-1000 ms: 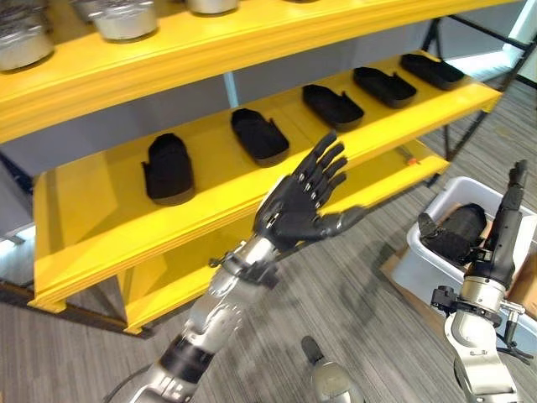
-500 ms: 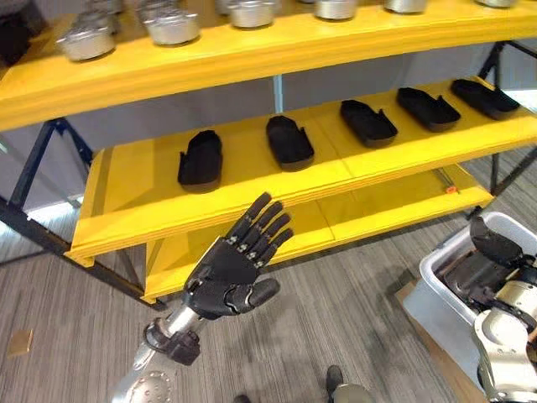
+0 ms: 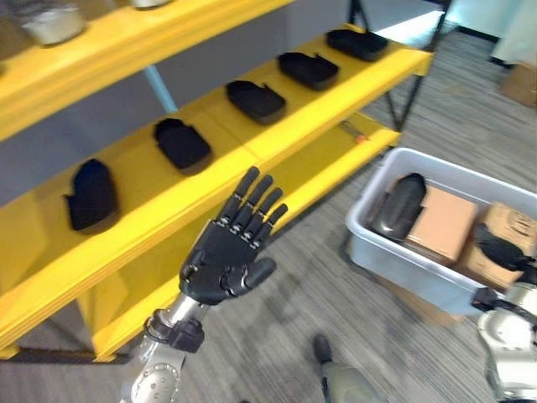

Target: Move parts from the plastic box to the shelf.

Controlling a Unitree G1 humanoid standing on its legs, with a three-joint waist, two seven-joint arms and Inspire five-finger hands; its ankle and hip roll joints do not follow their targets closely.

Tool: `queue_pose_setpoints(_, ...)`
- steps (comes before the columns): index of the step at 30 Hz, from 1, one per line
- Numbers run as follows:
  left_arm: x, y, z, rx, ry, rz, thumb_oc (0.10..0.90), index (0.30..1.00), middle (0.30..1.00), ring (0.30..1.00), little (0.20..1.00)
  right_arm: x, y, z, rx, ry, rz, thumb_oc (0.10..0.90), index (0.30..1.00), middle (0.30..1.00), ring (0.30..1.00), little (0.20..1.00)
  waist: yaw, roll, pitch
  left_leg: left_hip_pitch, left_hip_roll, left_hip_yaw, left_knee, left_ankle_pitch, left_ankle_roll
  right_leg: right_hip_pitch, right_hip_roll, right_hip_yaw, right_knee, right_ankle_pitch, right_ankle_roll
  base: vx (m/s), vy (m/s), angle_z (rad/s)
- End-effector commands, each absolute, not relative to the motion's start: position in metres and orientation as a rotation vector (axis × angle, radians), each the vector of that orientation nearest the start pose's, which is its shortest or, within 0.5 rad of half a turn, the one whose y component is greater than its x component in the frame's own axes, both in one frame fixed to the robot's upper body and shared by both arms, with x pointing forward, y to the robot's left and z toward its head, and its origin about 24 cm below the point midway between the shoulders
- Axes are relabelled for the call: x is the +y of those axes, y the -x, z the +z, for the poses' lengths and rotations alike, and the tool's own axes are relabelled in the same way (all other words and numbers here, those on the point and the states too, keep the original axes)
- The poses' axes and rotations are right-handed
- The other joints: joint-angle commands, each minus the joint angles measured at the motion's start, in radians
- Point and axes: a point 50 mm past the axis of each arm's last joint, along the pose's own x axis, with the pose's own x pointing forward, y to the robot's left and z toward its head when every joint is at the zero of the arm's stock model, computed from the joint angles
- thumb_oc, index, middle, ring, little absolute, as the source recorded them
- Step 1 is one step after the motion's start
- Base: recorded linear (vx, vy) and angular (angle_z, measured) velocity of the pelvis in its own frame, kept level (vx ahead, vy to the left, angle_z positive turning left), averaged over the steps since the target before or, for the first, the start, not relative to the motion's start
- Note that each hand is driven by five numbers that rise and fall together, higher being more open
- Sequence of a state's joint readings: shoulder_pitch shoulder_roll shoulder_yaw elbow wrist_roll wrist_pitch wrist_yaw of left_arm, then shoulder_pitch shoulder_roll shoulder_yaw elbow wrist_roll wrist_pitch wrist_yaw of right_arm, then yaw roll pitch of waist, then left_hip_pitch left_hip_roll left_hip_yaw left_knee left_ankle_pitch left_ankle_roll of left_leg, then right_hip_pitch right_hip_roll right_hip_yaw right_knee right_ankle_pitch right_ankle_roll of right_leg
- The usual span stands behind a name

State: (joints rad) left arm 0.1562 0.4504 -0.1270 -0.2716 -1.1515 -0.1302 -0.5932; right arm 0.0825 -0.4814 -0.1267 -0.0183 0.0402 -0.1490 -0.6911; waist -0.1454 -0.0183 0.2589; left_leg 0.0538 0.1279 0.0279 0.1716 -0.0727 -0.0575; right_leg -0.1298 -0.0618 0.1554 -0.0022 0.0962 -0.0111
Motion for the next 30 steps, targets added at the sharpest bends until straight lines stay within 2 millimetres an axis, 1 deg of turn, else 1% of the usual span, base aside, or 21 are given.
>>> queue_pose_setpoints(1, 0.179, -0.210, 0.131, -0.496, 0.709, -0.811, 0.900, 1.000, 1.000, 1.000, 1.000, -0.300, -0.212, 0.130, -0.447, 0.442, -0.795, 0.900, 1.000, 1.000, 1.000, 1.000, -0.003, 0.038, -0.100, -0.035, -0.085, 0.058, -0.248, 0.105, 0.036, 0.172, 0.054, -0.081, -0.001, -0.091, 0.049, 0.31, 0.004, -2.13)
queue_pose_setpoints(2, 0.179, -0.211, 0.128, -0.497, 0.766, -0.813, 0.900, 1.000, 1.000, 1.000, 1.000, -0.288, -0.217, 0.124, -0.436, 0.423, -0.753, 0.900, 1.000, 1.000, 1.000, 1.000, 0.010, 0.039, -0.098, -0.059, -0.121, -0.009, -0.253, 0.115, 0.052, 0.161, 0.070, -0.050, 0.010, -0.082, 0.049, 0.34, 0.089, -1.60)
queue_pose_setpoints(3, 0.178, -0.212, 0.124, -0.493, 0.736, -0.807, 0.900, 1.000, 1.000, 1.000, 1.000, -0.278, -0.220, 0.118, -0.419, 0.400, -0.718, 0.900, 1.000, 1.000, 1.000, 1.000, 0.014, 0.034, -0.102, -0.054, -0.135, -0.027, -0.259, 0.108, 0.062, 0.157, 0.076, -0.032, 0.009, -0.079, 0.054, 0.39, 0.154, -1.16)
queue_pose_setpoints(5, 0.175, -0.211, 0.123, -0.484, 0.721, -0.821, 0.900, 1.000, 1.000, 1.000, 1.000, -0.272, -0.219, 0.111, -0.383, 0.376, -0.665, 0.900, 1.000, 1.000, 1.000, 1.000, 0.002, 0.025, -0.116, -0.023, -0.144, 0.011, -0.259, 0.070, 0.083, 0.158, 0.070, -0.025, 0.005, -0.082, 0.066, 0.37, 0.179, -0.68)
queue_pose_setpoints(7, 0.174, -0.213, 0.123, -0.484, 0.668, -0.831, 0.900, 1.000, 1.000, 1.000, 1.000, -0.269, -0.221, 0.108, -0.373, 0.358, -0.649, 0.900, 1.000, 1.000, 1.000, 1.000, -0.008, 0.023, -0.125, -0.007, -0.152, 0.047, -0.259, 0.052, 0.097, 0.150, 0.063, -0.033, 0.008, -0.080, 0.073, 0.26, 0.153, -0.51)
queue_pose_setpoints(10, 0.174, -0.213, 0.123, -0.466, 0.677, -0.838, 0.900, 1.000, 1.000, 1.000, 1.000, -0.267, -0.218, 0.105, -0.362, 0.343, -0.659, 0.900, 1.000, 1.000, 1.000, 1.000, -0.023, 0.021, -0.134, 0.022, -0.159, 0.098, -0.259, 0.027, 0.110, 0.152, 0.043, -0.038, -0.015, -0.057, 0.093, 0.16, 0.072, -0.48)
queue_pose_setpoints(12, 0.174, -0.209, 0.122, -0.456, 0.674, -0.849, 0.900, 1.000, 1.000, 1.000, 1.000, -0.268, -0.214, 0.103, -0.356, 0.337, -0.658, 0.900, 1.000, 1.000, 1.000, 1.000, -0.033, 0.022, -0.135, 0.041, -0.155, 0.126, -0.259, 0.018, 0.111, 0.155, 0.034, -0.047, -0.022, -0.044, 0.102, 0.05, 0.028, -0.24)
queue_pose_setpoints(14, 0.173, -0.210, 0.123, -0.454, 0.679, -0.856, 0.900, 1.000, 1.000, 1.000, 1.000, -0.269, -0.213, 0.102, -0.357, 0.360, -0.668, 0.900, 1.000, 1.000, 1.000, 1.000, -0.037, 0.023, -0.138, 0.042, -0.153, 0.127, -0.259, 0.016, 0.108, 0.159, 0.032, -0.046, -0.035, -0.036, 0.105, -0.02, 0.056, -0.47)
queue_pose_setpoints(15, 0.173, -0.211, 0.123, -0.451, 0.673, -0.860, 0.900, 1.000, 1.000, 1.000, 1.000, -0.271, -0.213, 0.103, -0.370, 0.398, -0.673, 0.900, 1.000, 1.000, 1.000, 1.000, -0.042, 0.025, -0.140, 0.048, -0.150, 0.134, -0.259, 0.014, 0.106, 0.162, 0.028, -0.046, -0.032, -0.037, 0.110, -0.02, 0.104, -0.31)
queue_pose_setpoints(16, 0.173, -0.211, 0.124, -0.449, 0.675, -0.870, 0.900, 1.000, 1.000, 1.000, 1.000, -0.272, -0.213, 0.107, -0.393, 0.439, -0.670, 0.900, 1.000, 1.000, 1.000, 1.000, -0.044, 0.027, -0.143, 0.048, -0.148, 0.140, -0.259, 0.015, 0.107, 0.162, 0.028, -0.050, -0.013, -0.047, 0.110, -0.02, 0.119, -0.07)
queue_pose_setpoints(17, 0.174, -0.212, 0.125, -0.447, 0.679, -0.876, 0.900, 1.000, 1.000, 1.000, 1.000, -0.274, -0.213, 0.109, -0.403, 0.444, -0.687, 0.900, 1.000, 1.000, 1.000, 1.000, -0.044, 0.029, -0.143, 0.046, -0.148, 0.145, -0.259, 0.015, 0.112, 0.157, 0.032, -0.055, 0.016, -0.065, 0.108, -0.03, 0.106, 0.00)
queue_pose_setpoints(19, 0.176, -0.213, 0.125, -0.449, 0.677, -0.877, 0.900, 1.000, 1.000, 1.000, 1.000, -0.277, -0.214, 0.110, -0.395, 0.381, -0.702, 0.900, 1.000, 1.000, 1.000, 1.000, -0.042, 0.028, -0.131, 0.043, -0.152, 0.152, -0.259, 0.022, 0.125, 0.114, 0.044, -0.077, 0.132, -0.061, 0.110, -0.06, 0.076, -0.03)
queue_pose_setpoints(20, 0.178, -0.214, 0.126, -0.455, 0.672, -0.870, 0.900, 1.000, 1.000, 1.000, 1.000, -0.277, -0.216, 0.110, -0.390, 0.318, -0.702, 0.900, 1.000, 1.000, 1.000, 1.000, -0.038, 0.027, -0.119, 0.044, -0.153, 0.161, -0.259, 0.025, 0.133, 0.083, 0.045, -0.102, 0.201, -0.055, 0.114, -0.07, 0.061, -0.12)
queue_pose_setpoints(22, 0.181, -0.214, 0.127, -0.479, 0.655, -0.839, 0.900, 1.000, 1.000, 1.000, 1.000, -0.275, -0.220, 0.107, -0.383, 0.238, -0.683, 0.900, 1.000, 1.000, 1.000, 1.000, -0.026, 0.027, -0.086, 0.047, -0.148, 0.185, -0.259, 0.034, 0.141, 0.013, 0.030, -0.170, 0.355, -0.039, 0.129, -0.09, 0.049, -0.33)
queue_pose_setpoints(23, 0.182, -0.215, 0.128, -0.492, 0.656, -0.828, 0.900, 1.000, 1.000, 1.000, 1.000, -0.275, -0.220, 0.107, -0.388, 0.233, -0.677, 0.900, 1.000, 1.000, 1.000, 1.000, -0.023, 0.026, -0.076, 0.049, -0.148, 0.190, -0.259, 0.034, 0.143, -0.010, 0.016, -0.184, 0.382, -0.023, 0.133, -0.06, 0.007, -1.05)
queue_pose_setpoints(24, 0.185, -0.215, 0.131, -0.516, 0.666, -0.805, 0.900, 1.000, 1.000, 1.000, 1.000, -0.273, -0.220, 0.109, -0.399, 0.233, -0.658, 0.900, 1.000, 1.000, 1.000, 1.000, -0.019, 0.024, -0.059, 0.065, -0.147, 0.205, -0.259, 0.027, 0.138, -0.040, -0.035, -0.215, 0.361, 0.010, 0.137, 0.02, -0.053, -1.23)
queue_pose_setpoints(25, 0.187, -0.215, 0.132, -0.527, 0.671, -0.790, 0.900, 1.000, 1.000, 1.000, 1.000, -0.272, -0.221, 0.108, -0.397, 0.231, -0.649, 0.900, 1.000, 1.000, 1.000, 1.000, -0.020, 0.020, -0.053, 0.083, -0.145, 0.211, -0.259, 0.016, 0.131, -0.049, -0.067, -0.221, 0.303, 0.042, 0.145, 0.07, -0.141, -1.17)
queue_pose_setpoints(26, 0.189, -0.215, 0.133, -0.528, 0.673, -0.787, 0.900, 1.000, 1.000, 1.000, 1.000, -0.271, -0.222, 0.108, -0.389, 0.229, -0.650, 0.900, 1.000, 1.000, 1.000, 1.000, -0.023, 0.015, -0.053, 0.097, -0.142, 0.210, -0.259, 0.006, 0.123, -0.056, -0.091, -0.213, 0.239, 0.071, 0.154, 0.11, -0.190, -0.65)
queue_pose_setpoints(28, 0.188, -0.217, 0.132, -0.512, 0.669, -0.785, 0.900, 1.000, 1.000, 1.000, 1.000, -0.271, -0.223, 0.106, -0.373, 0.215, -0.655, 0.900, 1.000, 1.000, 1.000, 1.000, -0.029, 0.011, -0.053, 0.123, -0.129, 0.207, -0.259, -0.008, 0.108, -0.057, -0.112, -0.200, 0.125, 0.124, 0.172, 0.14, -0.235, -0.37)
queue_pose_setpoints(29, 0.187, -0.217, 0.131, -0.500, 0.670, -0.784, 0.900, 1.000, 1.000, 1.000, 1.000, -0.272, -0.223, 0.103, -0.354, 0.183, -0.648, 0.900, 1.000, 1.000, 1.000, 1.000, -0.033, 0.009, -0.054, 0.135, -0.121, 0.207, -0.259, -0.014, 0.099, -0.062, -0.121, -0.199, 0.082, 0.147, 0.180, 0.15, -0.272, -0.20)
queue_pose_setpoints(30, 0.184, -0.218, 0.129, -0.481, 0.674, -0.786, 0.900, 1.000, 1.000, 1.000, 1.000, -0.272, -0.223, 0.097, -0.319, 0.115, -0.646, 0.900, 1.000, 1.000, 1.000, 1.000, -0.036, 0.006, -0.053, 0.148, -0.111, 0.208, -0.259, -0.021, 0.092, -0.068, -0.131, -0.198, 0.039, 0.170, 0.188, 0.16, -0.291, -0.14)
